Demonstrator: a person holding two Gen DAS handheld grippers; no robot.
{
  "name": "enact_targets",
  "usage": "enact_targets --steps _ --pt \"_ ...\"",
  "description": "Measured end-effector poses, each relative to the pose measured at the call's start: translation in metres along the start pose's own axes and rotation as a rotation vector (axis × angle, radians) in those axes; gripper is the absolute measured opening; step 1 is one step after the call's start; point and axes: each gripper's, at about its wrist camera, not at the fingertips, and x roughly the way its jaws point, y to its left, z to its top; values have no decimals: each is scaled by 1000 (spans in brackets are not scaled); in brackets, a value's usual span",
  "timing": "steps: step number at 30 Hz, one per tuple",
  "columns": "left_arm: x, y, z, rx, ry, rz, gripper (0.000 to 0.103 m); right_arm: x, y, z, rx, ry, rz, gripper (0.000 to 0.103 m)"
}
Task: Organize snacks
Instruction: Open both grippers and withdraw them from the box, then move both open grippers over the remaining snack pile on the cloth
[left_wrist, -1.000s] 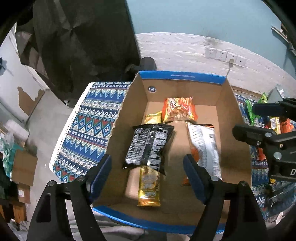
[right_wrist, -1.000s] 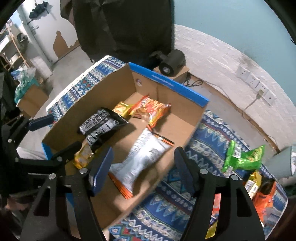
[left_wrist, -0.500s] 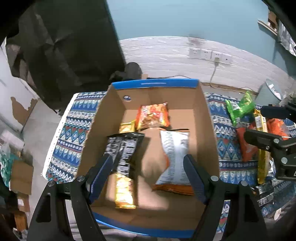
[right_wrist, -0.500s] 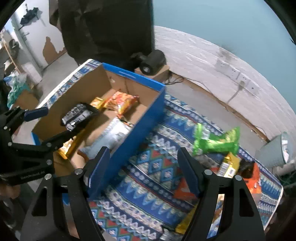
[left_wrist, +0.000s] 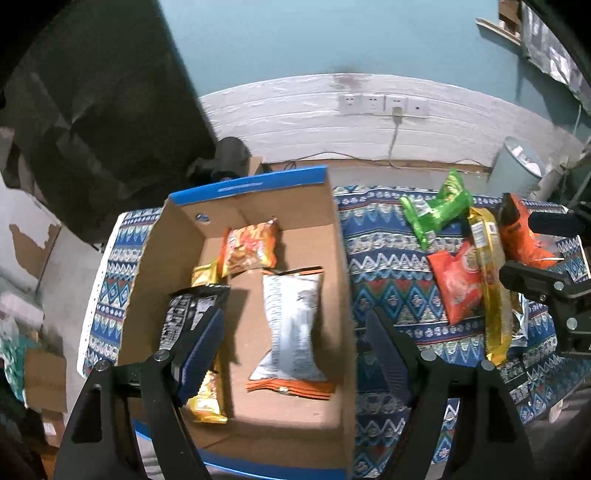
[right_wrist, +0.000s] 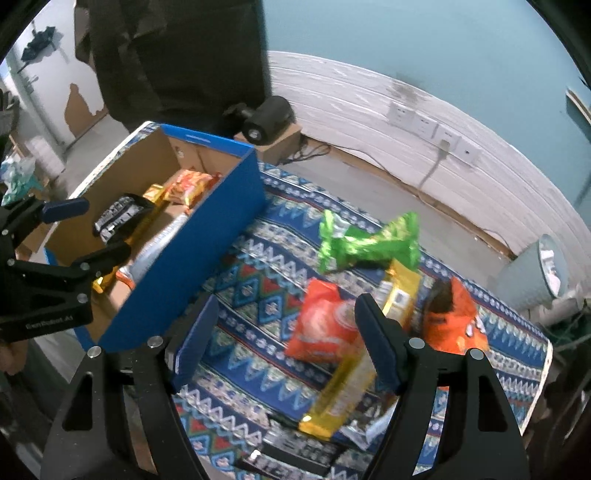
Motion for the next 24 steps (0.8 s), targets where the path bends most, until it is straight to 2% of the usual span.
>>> enact_targets --steps 13,24 --pt "2 -67 12 109 20 -44 80 -19 -62 -34 83 1 -60 77" --pt "11 -118 22 128 77 -129 80 -28 -107 -58 157 2 -97 77"
